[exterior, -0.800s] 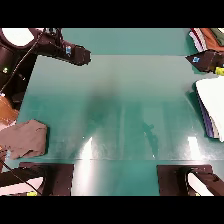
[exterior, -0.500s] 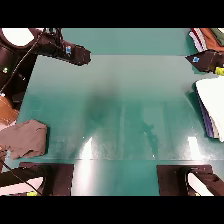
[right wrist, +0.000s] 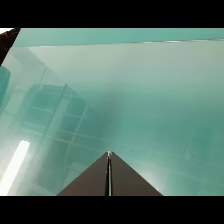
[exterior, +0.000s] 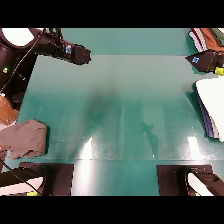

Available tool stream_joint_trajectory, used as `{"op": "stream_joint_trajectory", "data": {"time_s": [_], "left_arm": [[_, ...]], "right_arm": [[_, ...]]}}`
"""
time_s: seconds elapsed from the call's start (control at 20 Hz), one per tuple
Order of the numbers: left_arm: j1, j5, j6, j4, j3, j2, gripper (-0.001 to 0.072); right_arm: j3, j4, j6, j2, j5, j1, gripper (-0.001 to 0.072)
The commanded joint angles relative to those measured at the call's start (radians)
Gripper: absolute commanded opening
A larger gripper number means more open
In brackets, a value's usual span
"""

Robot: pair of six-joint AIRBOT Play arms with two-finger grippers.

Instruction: Fold the shirts.

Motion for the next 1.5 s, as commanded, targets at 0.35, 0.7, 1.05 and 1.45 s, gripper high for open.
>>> {"op": "stream_joint_trajectory", "data": {"time_s": [0.35, 0.7, 1.05, 1.45], "left_arm": [[0.228, -0.371, -0.042, 0.378, -0.297, 0.385, 0.0025], [0.410, -0.380, -0.131, 0.573, -0.912, 0.623, 0.0611], [0.488, -0.179, -0.193, 0.588, -1.202, 0.622, 0.0609], [0.488, -0.280, -0.211, 0.578, -0.949, 0.633, 0.0023]], "right_arm": [[0.001, 0.000, 0.001, 0.000, 0.009, 0.001, 0.0018], [0.001, 0.000, 0.001, 0.000, 0.020, 0.001, 0.0018], [0.001, 0.000, 0.001, 0.000, 0.026, 0.001, 0.0018], [0.015, 0.035, 0.001, 0.001, -0.010, 0.001, 0.0018]]}}
